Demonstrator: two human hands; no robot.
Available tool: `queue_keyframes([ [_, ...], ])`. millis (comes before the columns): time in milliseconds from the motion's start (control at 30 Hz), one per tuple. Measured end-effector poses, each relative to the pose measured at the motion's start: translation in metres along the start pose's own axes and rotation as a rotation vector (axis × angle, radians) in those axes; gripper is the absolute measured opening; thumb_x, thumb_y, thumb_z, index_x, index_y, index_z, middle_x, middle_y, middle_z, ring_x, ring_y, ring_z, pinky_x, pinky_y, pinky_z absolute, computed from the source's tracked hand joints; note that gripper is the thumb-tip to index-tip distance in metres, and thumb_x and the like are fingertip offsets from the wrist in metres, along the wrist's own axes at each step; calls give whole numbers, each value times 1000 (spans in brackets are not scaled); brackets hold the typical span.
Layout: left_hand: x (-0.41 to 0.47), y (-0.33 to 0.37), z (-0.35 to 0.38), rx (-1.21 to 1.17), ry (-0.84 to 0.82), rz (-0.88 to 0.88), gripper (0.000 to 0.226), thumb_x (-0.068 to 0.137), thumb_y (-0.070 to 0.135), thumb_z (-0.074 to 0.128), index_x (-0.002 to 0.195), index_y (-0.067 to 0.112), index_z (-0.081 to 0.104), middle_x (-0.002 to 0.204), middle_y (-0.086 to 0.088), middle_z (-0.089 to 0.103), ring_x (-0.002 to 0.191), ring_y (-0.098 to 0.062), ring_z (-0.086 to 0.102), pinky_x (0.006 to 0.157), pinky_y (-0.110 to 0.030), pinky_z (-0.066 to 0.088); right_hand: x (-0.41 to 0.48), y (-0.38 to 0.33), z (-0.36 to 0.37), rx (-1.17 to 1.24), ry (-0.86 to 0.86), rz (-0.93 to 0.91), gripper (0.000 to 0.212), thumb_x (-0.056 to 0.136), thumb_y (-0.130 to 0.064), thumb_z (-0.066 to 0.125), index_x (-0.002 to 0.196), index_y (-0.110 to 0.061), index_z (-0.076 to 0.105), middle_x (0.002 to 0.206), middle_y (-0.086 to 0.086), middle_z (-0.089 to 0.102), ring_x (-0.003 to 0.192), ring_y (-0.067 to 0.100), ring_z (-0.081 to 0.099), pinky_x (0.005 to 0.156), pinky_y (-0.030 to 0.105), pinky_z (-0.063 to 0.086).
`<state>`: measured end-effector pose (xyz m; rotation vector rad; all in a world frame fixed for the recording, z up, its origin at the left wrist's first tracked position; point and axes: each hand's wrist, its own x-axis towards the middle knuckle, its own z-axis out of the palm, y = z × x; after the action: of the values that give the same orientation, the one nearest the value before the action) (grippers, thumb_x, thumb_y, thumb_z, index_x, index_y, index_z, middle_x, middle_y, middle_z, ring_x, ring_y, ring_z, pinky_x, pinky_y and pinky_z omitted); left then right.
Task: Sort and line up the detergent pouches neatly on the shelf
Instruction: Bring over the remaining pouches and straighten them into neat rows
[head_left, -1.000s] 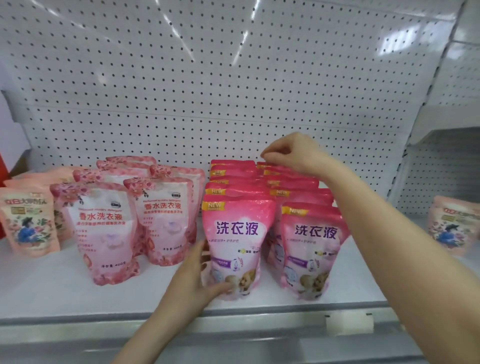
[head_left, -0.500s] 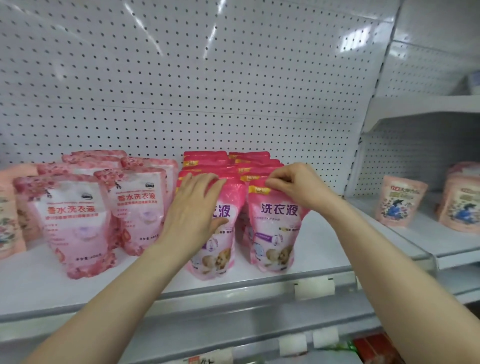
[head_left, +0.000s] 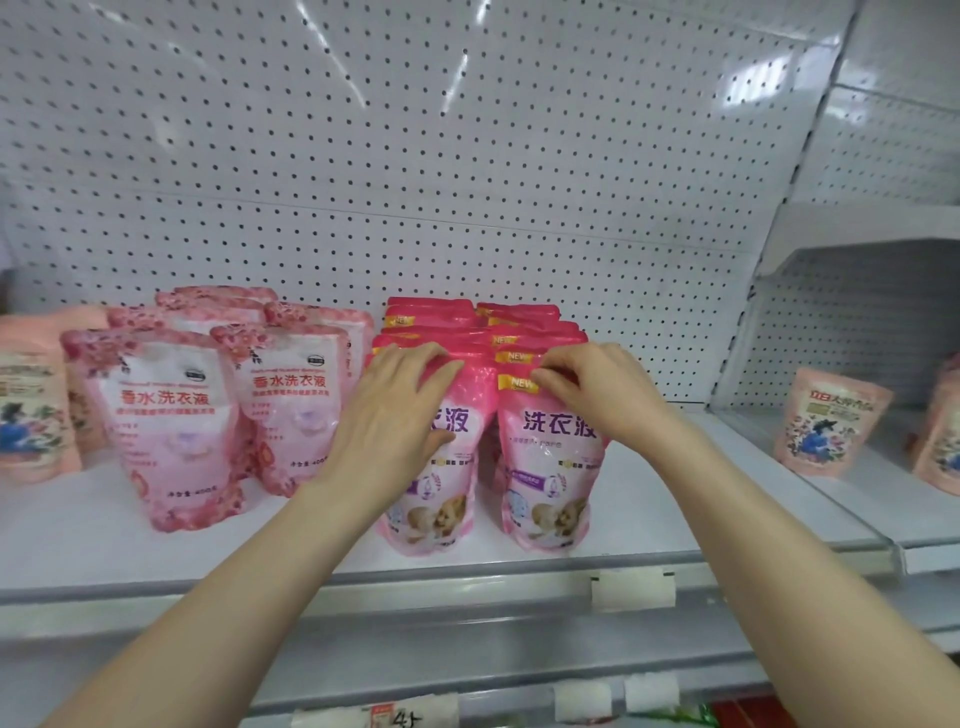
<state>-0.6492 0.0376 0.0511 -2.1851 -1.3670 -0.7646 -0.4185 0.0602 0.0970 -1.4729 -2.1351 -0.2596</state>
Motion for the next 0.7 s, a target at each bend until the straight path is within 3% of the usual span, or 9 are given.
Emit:
queue_keyframes([
  [100, -1, 1, 0, -10, 28, -8, 74, 69, 30, 84, 133, 9, 55, 134, -12, 52, 124, -33, 48, 108, -50, 37, -10, 0, 0, -72, 63, -11, 25, 98, -43, 52, 91, -25, 67, 71, -7, 61, 69, 23, 54, 63, 32, 36],
  [167, -3, 3, 1, -37, 64, -15, 69, 71, 28, 83, 132, 8, 56, 133, -13, 53, 124, -34, 48, 108, -51, 37, -20, 3, 1, -141, 123, -35, 26, 98, -44, 51, 95, -22, 66, 78, -3, 68, 76, 26, 61, 65, 34, 40],
  [300, -10, 10, 11, -142, 154, -24, 60, 79, 21, 76, 134, 10, 55, 141, -12, 47, 134, -33, 39, 114, -47, 29, -50, 19, 6, -154, 308, 29, 28, 96, -29, 58, 121, -18, 66, 113, 1, 70, 107, 28, 59, 93, 42, 43],
  [433, -22, 35, 19, -304, 188, -49, 58, 83, 20, 71, 137, 15, 50, 145, -8, 41, 135, -30, 37, 109, -48, 36, -94, 55, 18, -95, 483, 162, 33, 96, -14, 59, 128, -11, 62, 122, 7, 64, 115, 29, 55, 98, 43, 44],
  [600, -27, 97, 32, -437, 168, -27, 51, 81, 13, 73, 130, 15, 57, 134, -7, 50, 121, -28, 46, 99, -38, 40, -156, 122, 27, -101, 441, 285, 29, 96, -12, 59, 124, -10, 64, 120, 9, 66, 113, 32, 58, 95, 44, 45],
  [700, -19, 145, 52, -493, 181, 20, 43, 82, 10, 71, 125, 14, 61, 130, -8, 54, 119, -29, 48, 100, -32, 35, -186, 169, 22, -89, 387, 318, 28, 97, -14, 58, 124, -10, 65, 121, 10, 66, 114, 31, 57, 96, 41, 43],
])
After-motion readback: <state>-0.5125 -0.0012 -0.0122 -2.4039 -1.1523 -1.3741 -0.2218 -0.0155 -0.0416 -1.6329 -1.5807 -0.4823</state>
